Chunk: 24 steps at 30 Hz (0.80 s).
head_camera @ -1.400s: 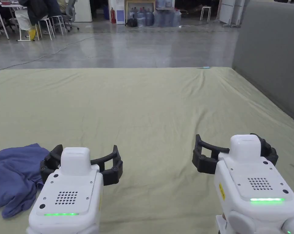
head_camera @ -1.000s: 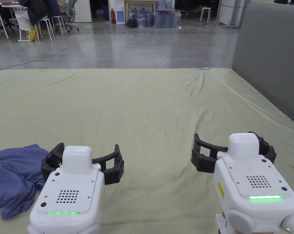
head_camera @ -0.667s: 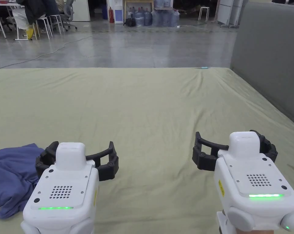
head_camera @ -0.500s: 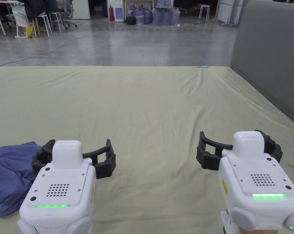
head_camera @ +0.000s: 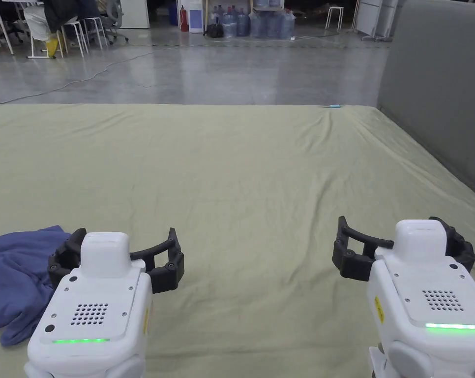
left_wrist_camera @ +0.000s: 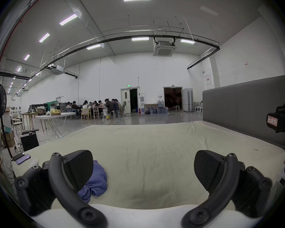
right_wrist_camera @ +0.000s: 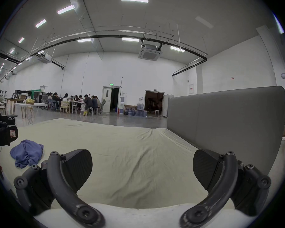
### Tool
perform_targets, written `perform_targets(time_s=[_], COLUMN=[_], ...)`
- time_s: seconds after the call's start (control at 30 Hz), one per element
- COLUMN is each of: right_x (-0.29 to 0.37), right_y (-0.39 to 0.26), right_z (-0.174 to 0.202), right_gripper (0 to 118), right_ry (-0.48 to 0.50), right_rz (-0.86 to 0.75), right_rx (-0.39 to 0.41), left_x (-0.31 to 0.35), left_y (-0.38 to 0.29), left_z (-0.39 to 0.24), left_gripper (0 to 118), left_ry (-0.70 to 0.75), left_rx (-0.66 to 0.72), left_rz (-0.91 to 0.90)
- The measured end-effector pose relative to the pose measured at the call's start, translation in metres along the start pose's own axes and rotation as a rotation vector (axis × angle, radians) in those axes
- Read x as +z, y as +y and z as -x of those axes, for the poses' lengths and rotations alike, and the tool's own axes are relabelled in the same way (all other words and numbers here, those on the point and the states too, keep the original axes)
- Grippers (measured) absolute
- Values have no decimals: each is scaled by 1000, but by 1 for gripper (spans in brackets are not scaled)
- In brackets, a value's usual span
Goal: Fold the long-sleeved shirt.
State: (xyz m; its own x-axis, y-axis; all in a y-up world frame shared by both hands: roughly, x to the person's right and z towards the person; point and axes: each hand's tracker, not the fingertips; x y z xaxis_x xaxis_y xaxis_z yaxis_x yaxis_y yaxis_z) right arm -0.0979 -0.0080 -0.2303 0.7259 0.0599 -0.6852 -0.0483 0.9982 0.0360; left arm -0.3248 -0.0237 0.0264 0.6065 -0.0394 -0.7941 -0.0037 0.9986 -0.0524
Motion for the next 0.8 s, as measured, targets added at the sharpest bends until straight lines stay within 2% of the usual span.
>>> perform_targets(time_s=[0.43, 0.47, 0.5, 0.53, 0.57, 0.6, 0.63, 0.7, 0.8], right_x=[3, 3, 3, 2, 2, 0, 1, 1, 0], right_y=[1, 3, 4, 5, 4, 3, 5, 9, 7], right_z=[3, 4, 4, 4, 5, 6, 4, -1, 9], right_gripper=[117, 111, 90, 49, 0, 0, 0, 0, 0], right_ry=[-6, -7, -2, 5, -4, -38, -81, -29, -29], right_rz=[16, 32, 53, 63, 65, 71, 66, 66, 59], right_rx=[-4, -11, -19, -18, -5, 21, 48, -6, -10], left_x=[4, 6, 9, 10, 7, 4, 3, 3, 6], left_y=[-3, -3, -4, -5, -5, -4, -4, -4, 0], left_z=[-3, -2, -2, -3, -5, -4, -5, -3, 3], left_gripper=[116, 101, 64, 11, 0, 0, 0, 0, 0], left_ry=[7, 7, 5, 21, 55, 109, 46, 30, 55], left_rx=[8, 21, 28, 13, -27, -44, -26, -14, -13], left_rz=[14, 11, -13, -27, -8, 6, 6, 16, 6])
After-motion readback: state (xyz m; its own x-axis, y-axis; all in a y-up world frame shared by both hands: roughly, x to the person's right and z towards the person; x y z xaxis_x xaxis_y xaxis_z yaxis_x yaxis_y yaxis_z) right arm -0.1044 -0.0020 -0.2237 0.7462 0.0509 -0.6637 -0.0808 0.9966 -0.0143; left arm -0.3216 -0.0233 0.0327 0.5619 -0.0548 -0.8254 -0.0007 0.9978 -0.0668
